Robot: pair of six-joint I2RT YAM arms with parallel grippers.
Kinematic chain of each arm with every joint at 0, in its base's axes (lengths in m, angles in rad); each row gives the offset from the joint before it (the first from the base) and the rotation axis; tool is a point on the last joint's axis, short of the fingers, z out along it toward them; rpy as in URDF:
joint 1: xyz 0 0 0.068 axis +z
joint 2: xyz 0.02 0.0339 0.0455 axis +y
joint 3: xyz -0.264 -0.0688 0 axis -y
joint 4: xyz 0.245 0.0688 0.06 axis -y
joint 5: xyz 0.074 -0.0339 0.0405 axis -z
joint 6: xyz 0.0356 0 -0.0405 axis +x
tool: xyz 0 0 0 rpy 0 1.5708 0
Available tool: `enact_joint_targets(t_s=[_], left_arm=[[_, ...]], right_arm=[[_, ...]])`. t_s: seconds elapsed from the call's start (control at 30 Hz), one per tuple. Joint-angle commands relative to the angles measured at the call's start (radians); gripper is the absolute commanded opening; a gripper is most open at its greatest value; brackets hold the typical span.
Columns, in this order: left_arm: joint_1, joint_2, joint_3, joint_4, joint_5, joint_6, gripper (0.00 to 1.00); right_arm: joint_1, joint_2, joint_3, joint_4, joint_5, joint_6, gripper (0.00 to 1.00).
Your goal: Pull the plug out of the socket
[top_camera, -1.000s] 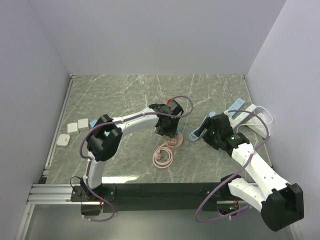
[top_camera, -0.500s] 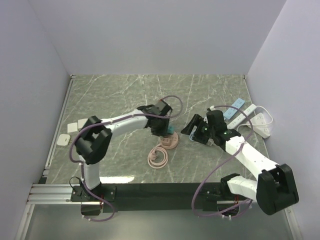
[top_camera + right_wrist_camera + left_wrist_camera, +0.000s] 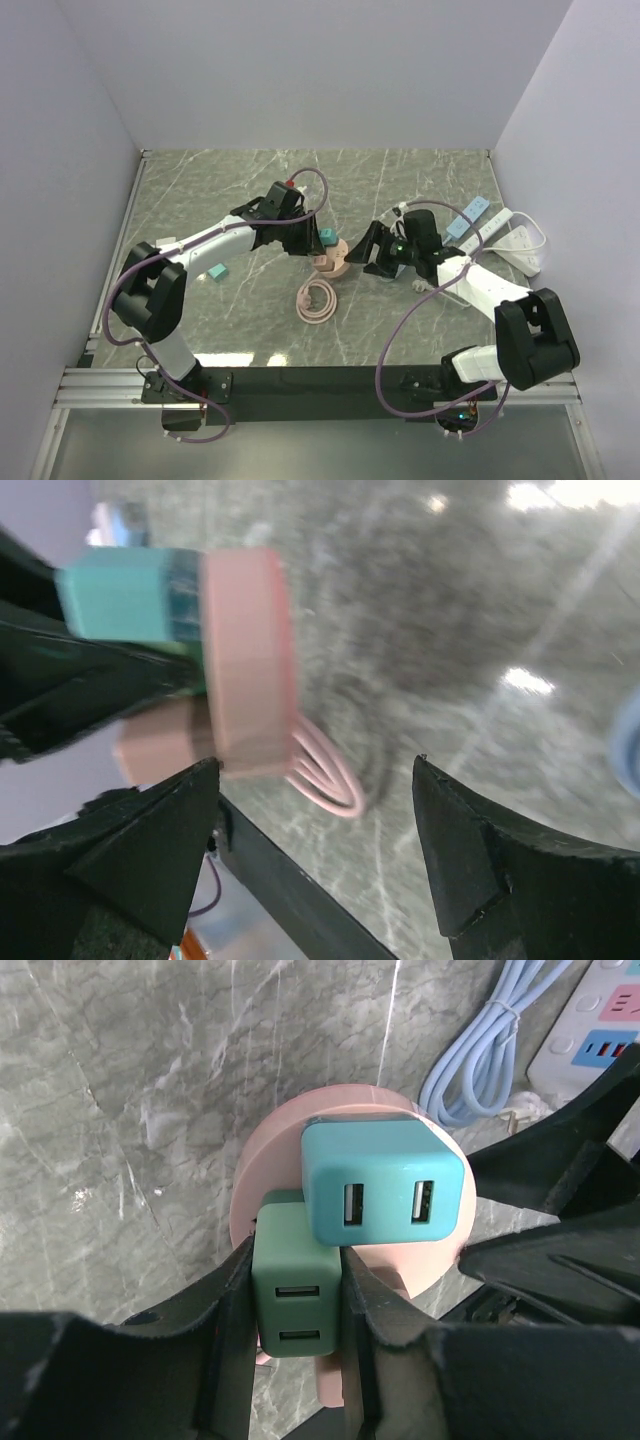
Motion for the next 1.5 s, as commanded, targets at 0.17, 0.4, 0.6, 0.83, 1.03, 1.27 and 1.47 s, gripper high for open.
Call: enact_joint_targets(t_s=[0.17, 0.4, 0.6, 0.83, 1.03, 1.27, 1.47], left_arm=[[-0.003, -0.059, -0.004, 0.094, 0.095, -0.043, 0.00], [-0.001, -0.084, -0.007, 0.158, 0.173, -0.083, 0.01], [0.000, -0.113, -0.015, 0.149, 0.174, -0.079, 0.01], [0.089, -0.193, -0.055, 0.000, -0.015, -0.059, 0.00], [0.226, -0.355, -0.176, 0.053, 0.021, -0.057, 0.01], [0.356, -0.445, -0.266, 0.102, 0.093, -0.001, 0.01], [0.395, -0.356, -0.113, -0.190, -0.150, 0.153, 0.00]], right_arm=[[0.029, 0.059, 0.067, 0.175, -0.099, 0.022, 0.84], [0.087, 0.154, 0.135, 0.180, -0.099, 0.018, 0.72], [0.092, 0.202, 0.172, 0.207, -0.067, 0.051, 0.07], [0.092, 0.231, 0.222, 0.040, 0.088, 0.010, 0.00], [0.092, 0.270, 0.204, 0.057, 0.044, 0.022, 0.00], [0.090, 0.308, 0.230, 0.129, -0.054, 0.036, 0.00], [0.110, 0.339, 0.366, -0.099, 0.091, -0.080, 0.00]])
